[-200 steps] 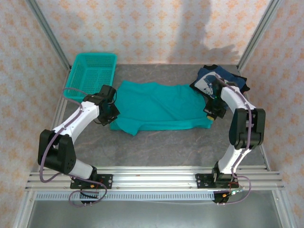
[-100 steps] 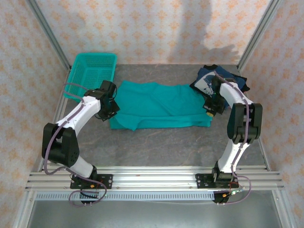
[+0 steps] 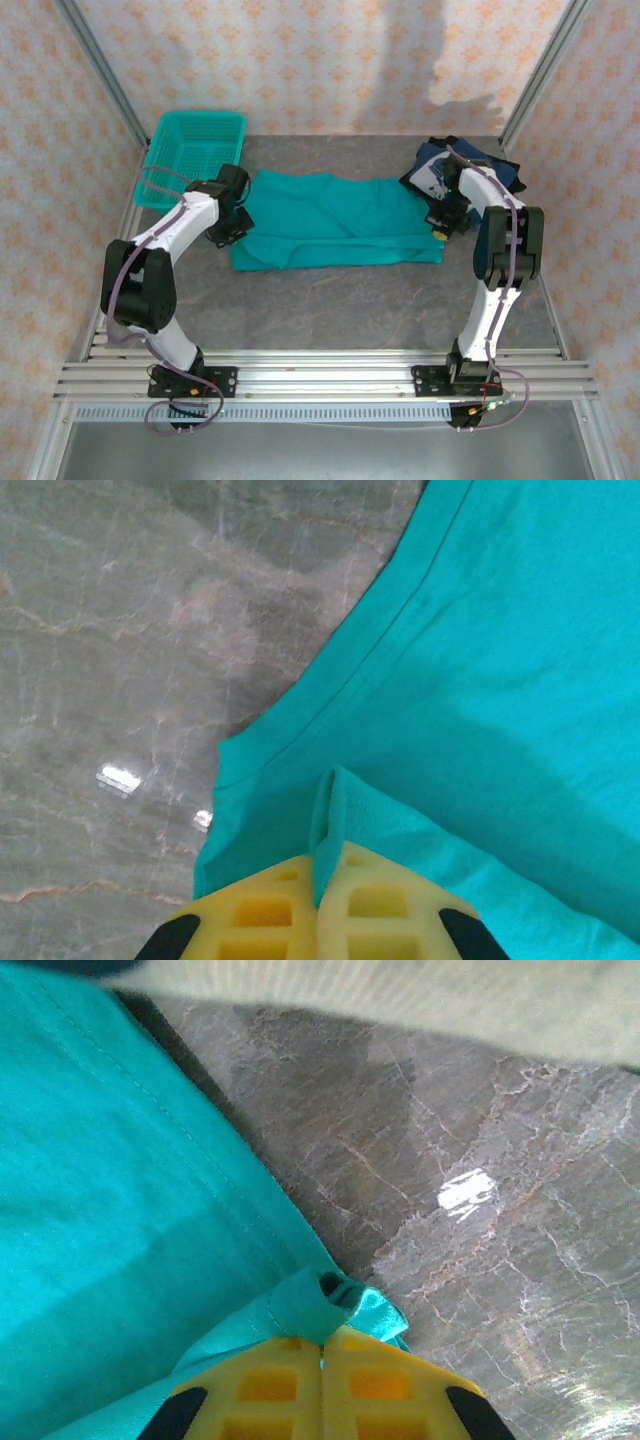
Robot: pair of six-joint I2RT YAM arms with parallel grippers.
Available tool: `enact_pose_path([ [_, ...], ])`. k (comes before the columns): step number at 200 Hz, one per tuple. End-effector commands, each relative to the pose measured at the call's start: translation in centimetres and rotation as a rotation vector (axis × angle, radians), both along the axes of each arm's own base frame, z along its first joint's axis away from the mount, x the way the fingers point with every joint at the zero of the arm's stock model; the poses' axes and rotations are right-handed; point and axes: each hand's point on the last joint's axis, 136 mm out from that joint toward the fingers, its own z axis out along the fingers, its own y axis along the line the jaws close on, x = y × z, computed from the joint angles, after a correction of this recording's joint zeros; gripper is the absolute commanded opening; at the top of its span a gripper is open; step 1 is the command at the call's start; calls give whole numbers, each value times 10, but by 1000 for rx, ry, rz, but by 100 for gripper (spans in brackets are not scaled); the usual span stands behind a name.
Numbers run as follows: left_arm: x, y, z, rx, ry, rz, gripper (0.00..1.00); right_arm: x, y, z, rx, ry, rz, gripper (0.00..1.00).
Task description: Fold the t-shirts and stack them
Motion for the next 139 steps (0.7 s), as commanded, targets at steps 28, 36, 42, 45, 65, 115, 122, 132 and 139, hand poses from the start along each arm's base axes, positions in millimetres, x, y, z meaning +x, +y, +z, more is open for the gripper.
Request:
enact_pose_path([
  [28, 25, 9, -4, 50, -7, 22, 8, 25, -6, -6, -3, -17, -7, 6],
  [36, 30, 7, -1, 41, -22, 29, 15, 35, -4, -1, 7, -53, -10, 10],
  [42, 34, 6, 3, 35, -36, 36, 21, 43, -4, 5, 11, -84, -12, 11],
  [45, 37, 5, 6, 34, -45, 37, 25, 48, -4, 9, 12, -102, -14, 12],
  [65, 48, 2, 36, 32, -120, 43, 40, 69, 0, 42, 30, -229, 2, 28],
  [115, 19, -9, 102, 17, -257, 27, 67, 31, 12, 92, 84, -365, 41, 52],
  [122, 10, -15, 101, -3, -250, 12, 68, 16, 16, 87, 104, -343, 40, 52],
  [132, -4, -24, 94, -33, -222, -13, 68, -5, 21, 78, 133, -295, 39, 52],
  [139, -15, -28, 85, -37, -192, -29, 68, -20, 24, 68, 150, -257, 40, 51],
])
